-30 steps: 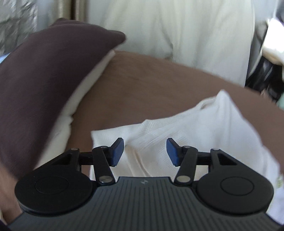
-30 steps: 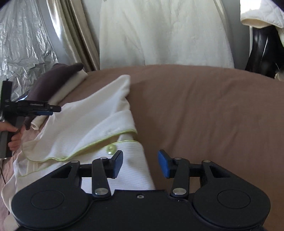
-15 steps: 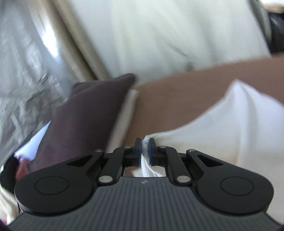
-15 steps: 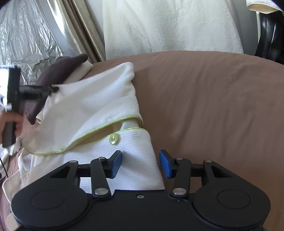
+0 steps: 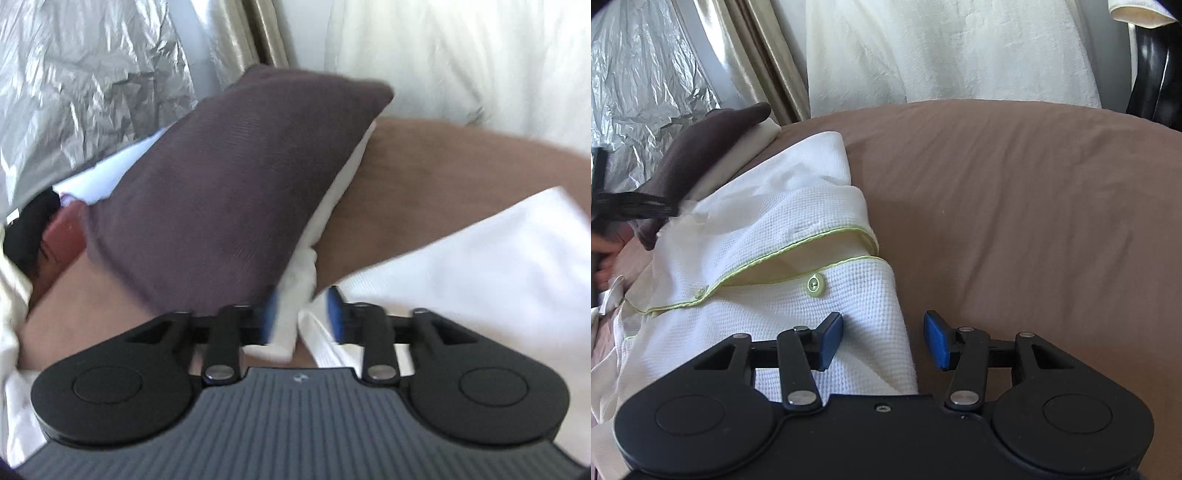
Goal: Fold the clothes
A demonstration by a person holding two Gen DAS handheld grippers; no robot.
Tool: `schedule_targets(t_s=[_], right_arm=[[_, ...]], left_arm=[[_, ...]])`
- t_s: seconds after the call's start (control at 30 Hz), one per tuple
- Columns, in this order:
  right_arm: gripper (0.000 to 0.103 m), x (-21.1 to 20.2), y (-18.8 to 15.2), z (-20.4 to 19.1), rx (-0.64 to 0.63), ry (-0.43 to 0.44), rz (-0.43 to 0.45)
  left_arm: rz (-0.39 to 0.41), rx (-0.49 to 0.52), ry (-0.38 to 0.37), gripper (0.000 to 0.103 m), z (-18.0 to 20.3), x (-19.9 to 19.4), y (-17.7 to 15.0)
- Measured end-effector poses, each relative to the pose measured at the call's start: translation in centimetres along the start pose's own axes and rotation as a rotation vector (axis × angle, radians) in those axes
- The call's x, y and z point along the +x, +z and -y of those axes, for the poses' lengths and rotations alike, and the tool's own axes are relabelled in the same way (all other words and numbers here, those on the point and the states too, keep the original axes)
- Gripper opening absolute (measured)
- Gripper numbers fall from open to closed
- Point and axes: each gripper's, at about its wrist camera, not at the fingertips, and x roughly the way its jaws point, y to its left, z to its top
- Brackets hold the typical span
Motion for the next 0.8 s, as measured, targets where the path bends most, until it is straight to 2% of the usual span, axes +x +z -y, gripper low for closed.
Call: schedule_targets(t_s=[0.13,0.17,0.2,0.33,0.4,0.47,0.57,0.73,0.8], right_arm=[[0.055,-1.1,0.2,-0.7,0.009,-0.028,0.01],[0.055,-1.5,0.3,-0.9,0.01,-0.034,0.013],[0.055,-2.1,0.3,-1.3,0.006,-0.027,0.023],[0.055,-4.3,-0.2,-3.4,-0.044,0.005,0.028],[0.055,-5.4,-0.7,-4.3,-0.069,0.012,0.016],[0.055,-6.7,-1.2,-5.3,-0.088,0.035,0.007],[0.055,-7.6,-2.1,-7.7,-0.141,0.107,0.001],[0.056,-8.0,-5.5,-14.1,-0.291,0.269,-0.09],[0.058,-8.1,-7.4,-16.8,-0.363,0.319,-0.137]], left_arm=[[-0.016,-0.083,-0.182,0.045,-1.7,-5.9,-3.2],[-0.032,-0.101,-0.216,0.05,-2.2,-6.7,-4.2],[-0.052,-0.122,-0.25,0.056,-2.6,-7.4,-5.3],[-0.171,-0.26,-0.388,0.057,-3.7,-8.8,-10.2],[-0.118,-0.25,-0.395,0.059,-3.0,-10.7,-12.3],[-0.067,-0.185,-0.359,0.063,-2.5,-12.1,-13.3],[-0.07,-0.128,-0.326,0.063,-2.2,-13.5,-14.0],[-0.103,-0.206,-0.422,0.063,-3.4,-14.9,-14.3],[-0.102,-0.203,-0.397,0.063,-3.6,-14.9,-14.5]])
